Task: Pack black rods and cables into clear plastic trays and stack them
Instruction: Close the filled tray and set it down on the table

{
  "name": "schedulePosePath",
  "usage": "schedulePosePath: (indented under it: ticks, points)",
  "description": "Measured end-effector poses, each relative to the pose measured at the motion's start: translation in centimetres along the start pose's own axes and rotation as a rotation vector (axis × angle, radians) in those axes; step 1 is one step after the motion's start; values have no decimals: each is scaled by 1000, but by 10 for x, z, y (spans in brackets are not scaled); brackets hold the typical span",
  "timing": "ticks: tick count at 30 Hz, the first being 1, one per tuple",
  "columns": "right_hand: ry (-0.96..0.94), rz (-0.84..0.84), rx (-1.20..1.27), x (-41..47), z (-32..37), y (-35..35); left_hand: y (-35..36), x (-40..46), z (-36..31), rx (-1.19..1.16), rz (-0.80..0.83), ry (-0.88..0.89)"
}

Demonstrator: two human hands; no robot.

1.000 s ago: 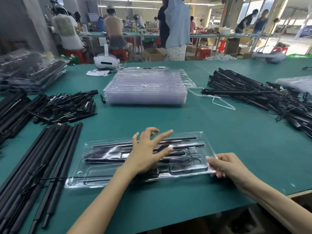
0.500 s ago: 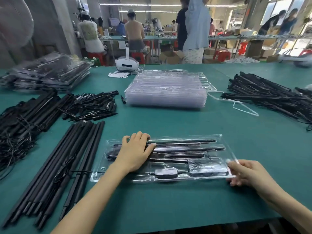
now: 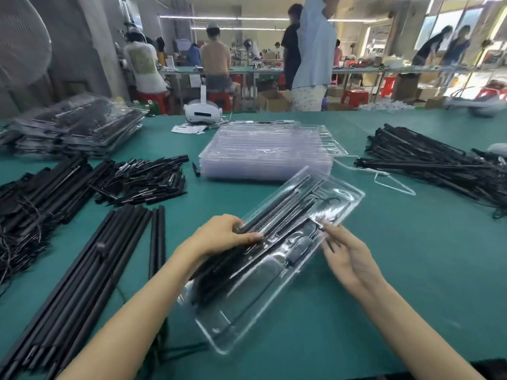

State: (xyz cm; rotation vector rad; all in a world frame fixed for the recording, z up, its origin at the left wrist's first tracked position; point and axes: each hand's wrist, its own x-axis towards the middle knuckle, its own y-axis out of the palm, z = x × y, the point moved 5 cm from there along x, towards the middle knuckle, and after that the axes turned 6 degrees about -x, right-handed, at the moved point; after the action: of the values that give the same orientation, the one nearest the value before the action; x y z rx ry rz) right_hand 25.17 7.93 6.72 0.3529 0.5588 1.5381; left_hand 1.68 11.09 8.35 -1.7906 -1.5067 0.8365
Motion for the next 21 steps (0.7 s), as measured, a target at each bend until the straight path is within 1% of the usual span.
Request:
schedulePosePath:
  ticks: [3,4,7,9,12,14,18,21]
  points:
    - [-7,31,-27,19,-6,14,0,-2,-4,-146,-26,-21]
    - [-2,49,-74,26,-7,18,1,-4,-3,-234,-38,-43]
    - [70,136,-403,39,-14,25,12,-9,5,-650,17,-87]
    - [106,171,-538,46,-17,29,18,-13,7,-843,28,-109]
    - [147,66,-604,53,-22,32,24,-16,12,-878,-83,-115]
    - [164,8,-643,56,-31,34,28,-17,15,-902,-112,-132]
    - [125,-20,-577,58,-41,43,31,-19,20,-966,-184,-152]
    - [157,10,-652,59,-41,42,40,-23,24,-984,-214,-175]
